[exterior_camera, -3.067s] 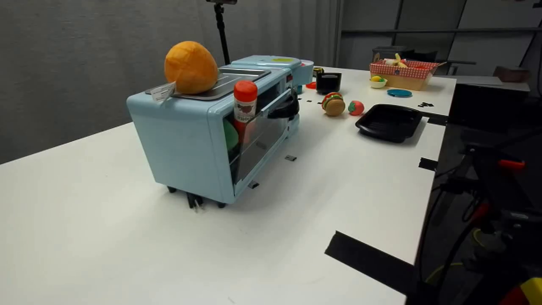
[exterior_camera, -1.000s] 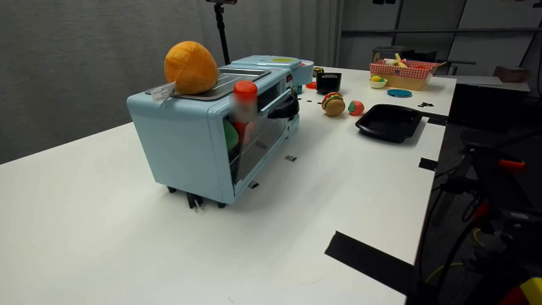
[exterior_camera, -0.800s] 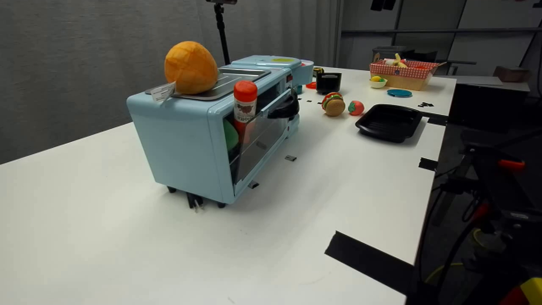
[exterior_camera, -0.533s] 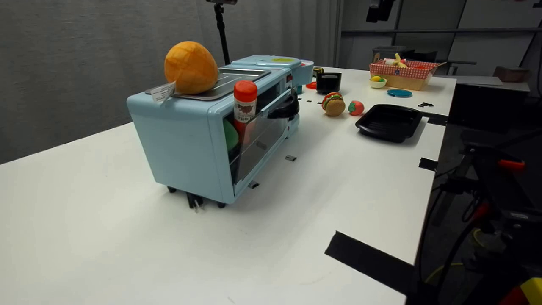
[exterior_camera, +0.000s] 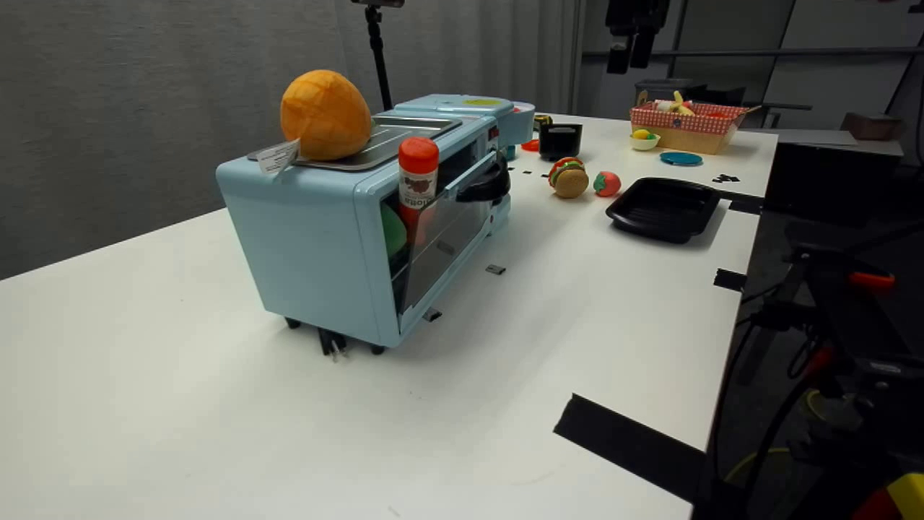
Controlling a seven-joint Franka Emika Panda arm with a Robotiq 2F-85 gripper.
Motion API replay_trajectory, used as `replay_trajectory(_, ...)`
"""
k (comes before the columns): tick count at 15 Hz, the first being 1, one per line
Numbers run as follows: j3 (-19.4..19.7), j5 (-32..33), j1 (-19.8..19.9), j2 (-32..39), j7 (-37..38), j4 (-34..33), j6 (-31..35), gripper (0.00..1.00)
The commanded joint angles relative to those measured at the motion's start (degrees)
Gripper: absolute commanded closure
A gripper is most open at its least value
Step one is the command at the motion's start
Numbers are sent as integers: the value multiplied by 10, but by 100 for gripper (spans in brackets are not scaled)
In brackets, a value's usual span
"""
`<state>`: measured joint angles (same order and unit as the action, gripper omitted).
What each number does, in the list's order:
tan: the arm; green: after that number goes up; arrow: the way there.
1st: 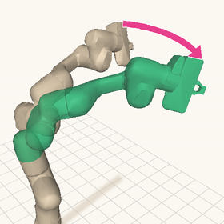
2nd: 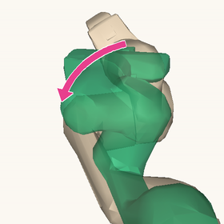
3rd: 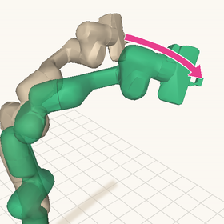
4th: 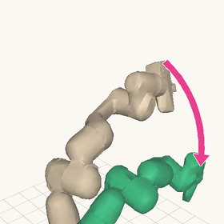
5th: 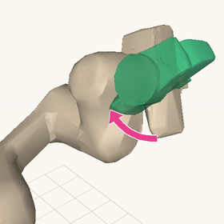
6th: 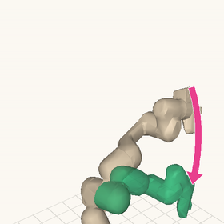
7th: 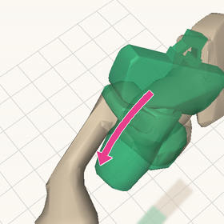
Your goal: Open the oven door
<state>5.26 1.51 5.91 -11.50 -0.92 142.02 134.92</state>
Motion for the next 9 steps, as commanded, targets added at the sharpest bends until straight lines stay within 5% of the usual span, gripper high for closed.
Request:
replay_trajectory(1,-13,-9,-7,38,47,-28,-3,0)
replay_trajectory(9,-43,-13,-28,98,154,-81,2,0)
